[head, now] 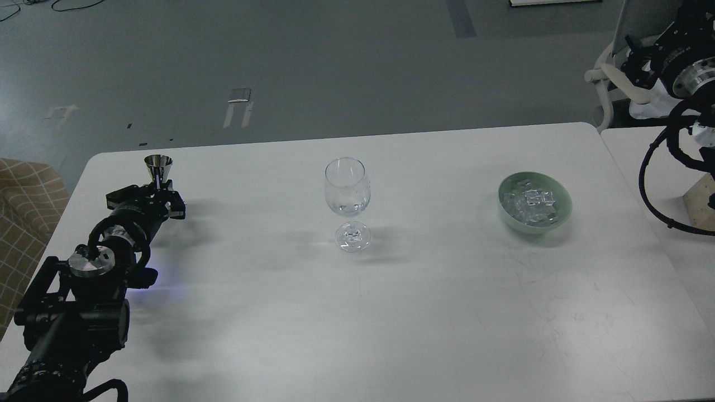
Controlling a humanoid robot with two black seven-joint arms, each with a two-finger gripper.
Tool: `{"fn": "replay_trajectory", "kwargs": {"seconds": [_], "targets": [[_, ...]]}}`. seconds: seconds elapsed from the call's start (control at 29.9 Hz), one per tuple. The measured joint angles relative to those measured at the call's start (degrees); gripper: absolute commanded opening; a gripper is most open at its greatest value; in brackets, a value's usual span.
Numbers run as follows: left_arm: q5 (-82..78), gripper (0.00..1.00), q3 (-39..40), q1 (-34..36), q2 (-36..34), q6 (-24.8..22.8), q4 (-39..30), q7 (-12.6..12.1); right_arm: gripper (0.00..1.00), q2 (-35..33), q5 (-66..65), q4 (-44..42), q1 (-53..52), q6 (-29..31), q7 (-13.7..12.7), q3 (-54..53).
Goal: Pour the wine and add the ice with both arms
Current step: 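Move the jigger back and lower it onto the table with the left gripper, then open the left gripper, release the jigger and lift away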
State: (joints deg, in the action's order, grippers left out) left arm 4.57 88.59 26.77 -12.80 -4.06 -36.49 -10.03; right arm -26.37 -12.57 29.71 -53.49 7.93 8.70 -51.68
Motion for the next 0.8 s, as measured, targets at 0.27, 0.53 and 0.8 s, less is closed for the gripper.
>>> {"fn": "replay_trajectory", "kwargs": {"seconds": [0.27, 0.53, 0.8], "targets": [[0.00, 0.21, -0.58, 1.06, -0.17, -2.37, 3.03, 0.10, 1.00, -0.01, -0.08, 0.00, 0.12, -0.02, -0.17, 0.00], [-0.10, 0.23, -0.89, 1.62, -0.20, -2.40, 4.63, 0.79, 1.00, -0.10, -0.09, 0.00, 0.33, -0.02, -0.18, 0.01], [-0.24, 0.30, -1.05, 1.89, -0.20, -2.46, 5.17, 1.06, 1.00, -0.16, -0.09, 0.00, 0.38, -0.02, -0.18, 0.00]]}}
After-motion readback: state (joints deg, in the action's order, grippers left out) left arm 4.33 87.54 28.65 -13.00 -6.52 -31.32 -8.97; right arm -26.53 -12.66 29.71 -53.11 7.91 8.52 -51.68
